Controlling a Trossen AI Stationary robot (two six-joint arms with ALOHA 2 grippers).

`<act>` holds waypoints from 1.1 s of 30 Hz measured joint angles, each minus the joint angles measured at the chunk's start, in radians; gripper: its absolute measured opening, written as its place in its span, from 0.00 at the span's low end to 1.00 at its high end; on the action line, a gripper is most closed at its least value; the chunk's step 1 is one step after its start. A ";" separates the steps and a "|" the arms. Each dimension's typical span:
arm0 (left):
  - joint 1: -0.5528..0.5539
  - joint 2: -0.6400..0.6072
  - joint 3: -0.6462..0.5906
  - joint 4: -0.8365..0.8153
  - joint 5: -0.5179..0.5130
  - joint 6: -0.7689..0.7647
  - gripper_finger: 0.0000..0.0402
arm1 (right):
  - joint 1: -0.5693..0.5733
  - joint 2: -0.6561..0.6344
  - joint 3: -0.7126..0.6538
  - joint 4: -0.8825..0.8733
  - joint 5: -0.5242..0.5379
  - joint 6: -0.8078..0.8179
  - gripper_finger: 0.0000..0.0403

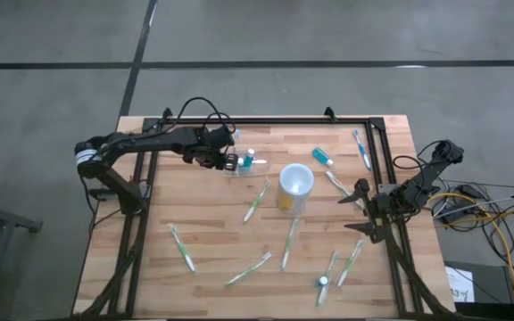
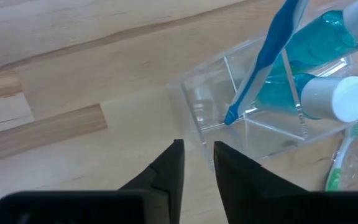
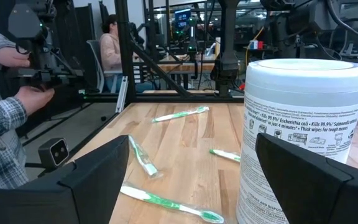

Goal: Pick & Place toothbrushing station
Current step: Adjust the transparent organizer on the table

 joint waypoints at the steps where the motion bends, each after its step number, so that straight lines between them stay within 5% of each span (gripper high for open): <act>1: 0.000 0.000 0.000 -0.002 0.000 0.000 0.21 | 0.000 0.000 0.000 0.000 0.000 0.000 0.86; 22: 0.000 0.000 0.000 -0.086 0.028 0.024 0.20 | 0.000 0.000 0.000 0.000 0.000 0.000 0.86; 33: 0.002 -0.005 0.000 -0.131 0.028 0.024 0.09 | 0.000 0.000 0.000 0.000 0.000 0.000 0.87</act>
